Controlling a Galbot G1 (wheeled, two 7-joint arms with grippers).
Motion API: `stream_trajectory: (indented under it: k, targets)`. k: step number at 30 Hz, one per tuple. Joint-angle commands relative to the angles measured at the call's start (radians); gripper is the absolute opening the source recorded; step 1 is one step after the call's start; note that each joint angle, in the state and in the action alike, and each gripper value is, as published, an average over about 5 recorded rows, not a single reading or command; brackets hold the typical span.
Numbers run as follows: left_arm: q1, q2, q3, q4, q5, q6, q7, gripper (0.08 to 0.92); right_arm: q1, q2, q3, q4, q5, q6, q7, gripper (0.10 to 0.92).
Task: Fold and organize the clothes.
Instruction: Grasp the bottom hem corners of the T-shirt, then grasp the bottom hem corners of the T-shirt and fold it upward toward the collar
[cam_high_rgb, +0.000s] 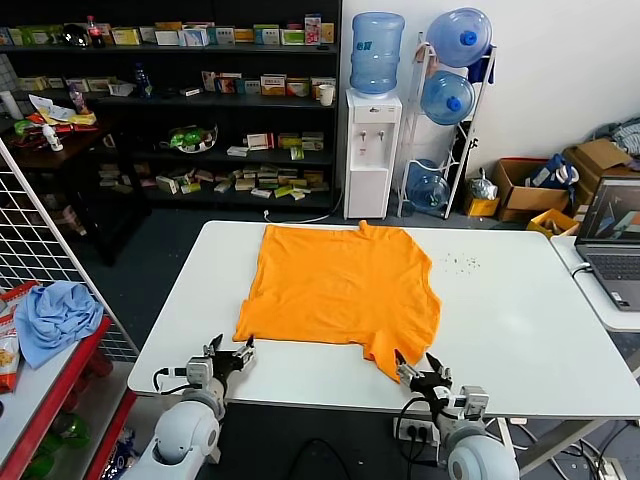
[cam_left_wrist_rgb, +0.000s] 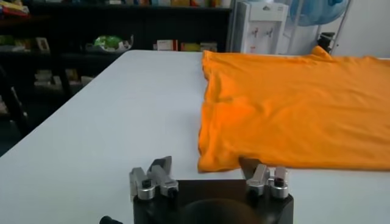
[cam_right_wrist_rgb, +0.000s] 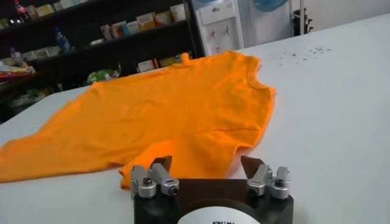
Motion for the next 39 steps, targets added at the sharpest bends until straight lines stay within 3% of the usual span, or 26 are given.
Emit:
stream_trajectory:
  k: [1,16,19,28,39]
  targets:
    - [-0.019,-0.009,0.001,0.024,-0.002,-0.001,0.002,0.629,0.006,0.0,-0.004,-0.003,0.007,-0.002,0.0,0.558]
    - [0.04,0.005,-0.002,-0.04,0.026,-0.03,0.033,0.195,-0.016,0.003,-0.001,0.03,0.036,-0.006,0.028,0.144]
    - [0.064,0.017,-0.002,-0.077,0.028,-0.036,0.033,0.121,-0.039,-0.001,-0.002,0.065,0.035,-0.01,0.036,0.124]
    - [0.161,0.06,-0.007,-0.222,0.028,-0.04,0.012,0.096,-0.183,-0.051,0.024,0.208,-0.059,-0.016,0.053,0.124]
    - [0.428,0.141,-0.033,-0.397,0.059,-0.055,-0.001,0.096,-0.472,-0.114,0.095,0.378,-0.267,0.007,0.053,0.124]
